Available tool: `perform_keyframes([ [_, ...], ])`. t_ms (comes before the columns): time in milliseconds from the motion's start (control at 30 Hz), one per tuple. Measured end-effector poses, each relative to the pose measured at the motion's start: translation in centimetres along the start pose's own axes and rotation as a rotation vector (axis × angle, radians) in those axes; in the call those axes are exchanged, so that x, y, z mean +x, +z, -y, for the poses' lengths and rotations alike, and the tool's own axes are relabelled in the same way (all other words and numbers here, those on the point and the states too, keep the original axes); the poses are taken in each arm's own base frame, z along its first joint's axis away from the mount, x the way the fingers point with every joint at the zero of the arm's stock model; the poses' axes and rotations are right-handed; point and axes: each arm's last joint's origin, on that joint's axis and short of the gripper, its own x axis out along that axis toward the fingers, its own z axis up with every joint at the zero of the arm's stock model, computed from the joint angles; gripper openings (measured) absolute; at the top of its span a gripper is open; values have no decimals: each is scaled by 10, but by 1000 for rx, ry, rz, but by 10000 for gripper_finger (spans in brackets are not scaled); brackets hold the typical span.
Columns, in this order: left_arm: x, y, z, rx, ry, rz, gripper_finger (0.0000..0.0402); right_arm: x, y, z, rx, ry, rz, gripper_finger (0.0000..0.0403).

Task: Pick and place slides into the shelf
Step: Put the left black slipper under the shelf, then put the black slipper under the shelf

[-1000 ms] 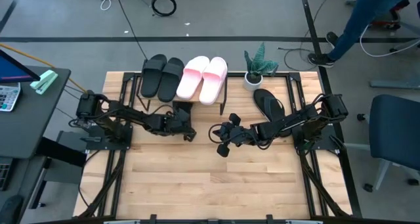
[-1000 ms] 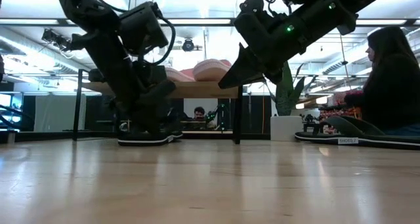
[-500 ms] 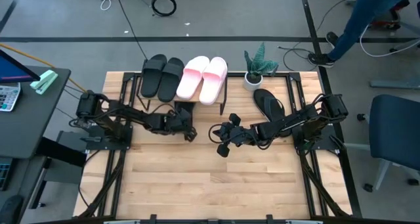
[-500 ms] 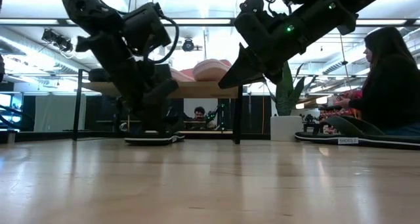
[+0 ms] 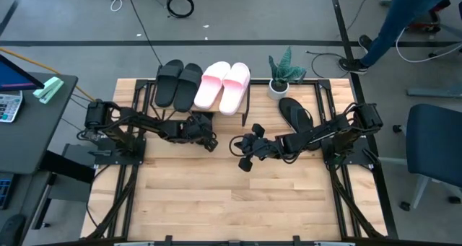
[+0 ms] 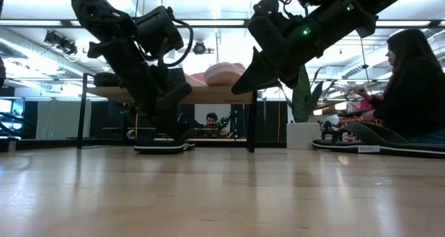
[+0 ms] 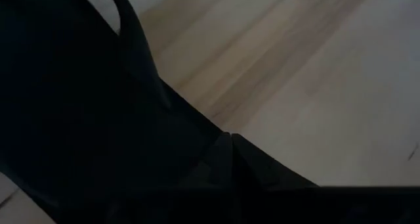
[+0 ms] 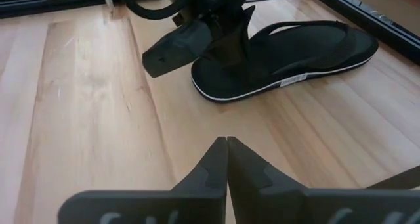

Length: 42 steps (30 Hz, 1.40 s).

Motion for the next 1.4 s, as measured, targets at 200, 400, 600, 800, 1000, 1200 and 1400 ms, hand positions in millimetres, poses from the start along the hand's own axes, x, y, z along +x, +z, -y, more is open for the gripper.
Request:
perform_keyframes([
  [200, -5, 1, 2, 23, -43, -15, 36, 0, -5, 2, -22, -14, -45, 20],
  [400, -49, 12, 17, -16, -250, 46, 35, -1, -14, 5, -70, -45, -140, 30],
  [600, -115, 13, 34, 67, -472, 177, 10, -4, -26, 10, -122, -83, -256, 29],
  [800, -154, 3, 42, 176, -569, 263, 9, -30, -33, 20, -20, -64, -503, 20],
  [1000, -162, -7, 49, 281, -598, 271, 24, -84, -24, 43, 247, -356, -560, 11],
  [1200, -168, 2, 52, 253, -616, 308, 10, -116, -19, 36, 322, -420, -421, 9],
  [1400, -187, 22, 59, 280, -649, 390, 9, -135, -29, 12, 313, -361, -375, 8],
])
